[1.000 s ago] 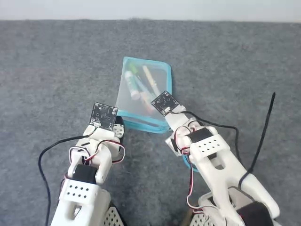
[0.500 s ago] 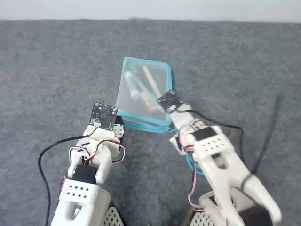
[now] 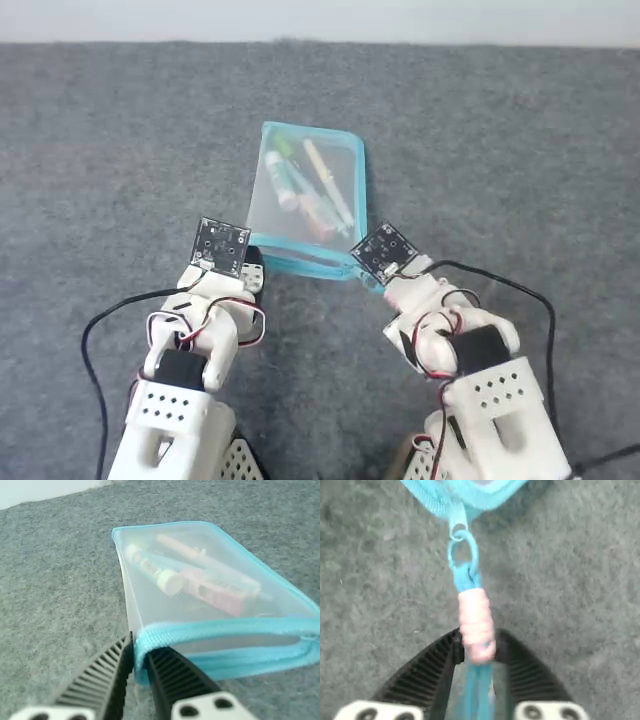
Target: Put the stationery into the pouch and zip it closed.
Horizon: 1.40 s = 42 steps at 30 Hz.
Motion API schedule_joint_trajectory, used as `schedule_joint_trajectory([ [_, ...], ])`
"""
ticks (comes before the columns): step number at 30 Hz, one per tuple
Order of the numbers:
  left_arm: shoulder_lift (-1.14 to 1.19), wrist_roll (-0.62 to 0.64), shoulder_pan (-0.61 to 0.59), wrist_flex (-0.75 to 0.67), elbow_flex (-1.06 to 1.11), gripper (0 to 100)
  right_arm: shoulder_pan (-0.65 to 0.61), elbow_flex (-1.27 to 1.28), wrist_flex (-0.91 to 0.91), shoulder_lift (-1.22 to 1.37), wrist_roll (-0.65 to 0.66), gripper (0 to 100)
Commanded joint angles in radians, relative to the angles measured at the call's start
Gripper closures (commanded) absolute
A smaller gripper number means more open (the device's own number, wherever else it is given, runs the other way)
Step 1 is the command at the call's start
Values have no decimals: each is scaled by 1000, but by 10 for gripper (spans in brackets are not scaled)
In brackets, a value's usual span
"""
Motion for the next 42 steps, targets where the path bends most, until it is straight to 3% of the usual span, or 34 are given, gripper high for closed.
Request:
schedule_joint_trajectory([
  [1,-2,3,-3,-44,-19,987,-8,-71,7,87,17,713],
  [9,-2,3,-3,-44,-19,987,-122,-258,-5,294,3,691],
  [17,-2,3,-3,-43,-19,987,-127,-341,-269,608,-132,692],
  [24,-2,3,-3,-46,-21,987,-128,-379,-349,725,-163,693],
  [33,-2,3,-2,-46,-24,987,-130,-471,-255,723,-163,838],
  [42,-2,3,-2,-46,-25,987,-122,-516,-50,716,-44,843],
])
